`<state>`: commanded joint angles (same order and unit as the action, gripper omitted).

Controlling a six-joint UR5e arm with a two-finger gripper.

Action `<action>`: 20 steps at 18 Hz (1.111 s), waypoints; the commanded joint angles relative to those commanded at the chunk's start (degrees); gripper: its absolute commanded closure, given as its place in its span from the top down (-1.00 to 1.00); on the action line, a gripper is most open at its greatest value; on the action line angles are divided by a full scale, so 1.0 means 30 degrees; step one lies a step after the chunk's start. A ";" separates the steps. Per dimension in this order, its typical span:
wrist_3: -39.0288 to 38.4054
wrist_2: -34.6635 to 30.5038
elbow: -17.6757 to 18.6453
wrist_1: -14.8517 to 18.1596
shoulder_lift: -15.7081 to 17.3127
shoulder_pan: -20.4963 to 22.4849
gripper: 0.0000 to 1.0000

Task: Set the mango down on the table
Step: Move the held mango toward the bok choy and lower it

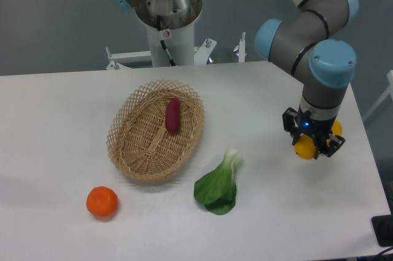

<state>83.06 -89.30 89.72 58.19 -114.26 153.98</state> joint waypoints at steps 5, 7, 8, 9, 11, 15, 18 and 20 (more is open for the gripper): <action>0.0293 0.0030 0.2109 -0.0322 0.0821 -0.0029 -0.18; 0.0293 0.0030 0.3193 -0.1488 0.1027 -0.0029 -0.18; 0.0264 0.0030 0.3662 -0.2249 0.1027 -0.0058 -0.18; 0.0205 0.0001 0.3957 -0.3011 0.0998 -0.0117 -0.18; -0.0029 -0.0029 0.4077 -0.3865 0.0794 -0.0234 -0.18; -0.0292 -0.0029 0.3960 -0.4219 0.0384 -0.0468 -0.18; -0.0848 -0.0029 0.3755 -0.5298 -0.0347 -0.0877 -0.18; -0.0908 -0.0029 0.3784 -0.6326 -0.0729 -0.1054 -0.18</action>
<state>80.33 -89.38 101.07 39.21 -116.45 150.82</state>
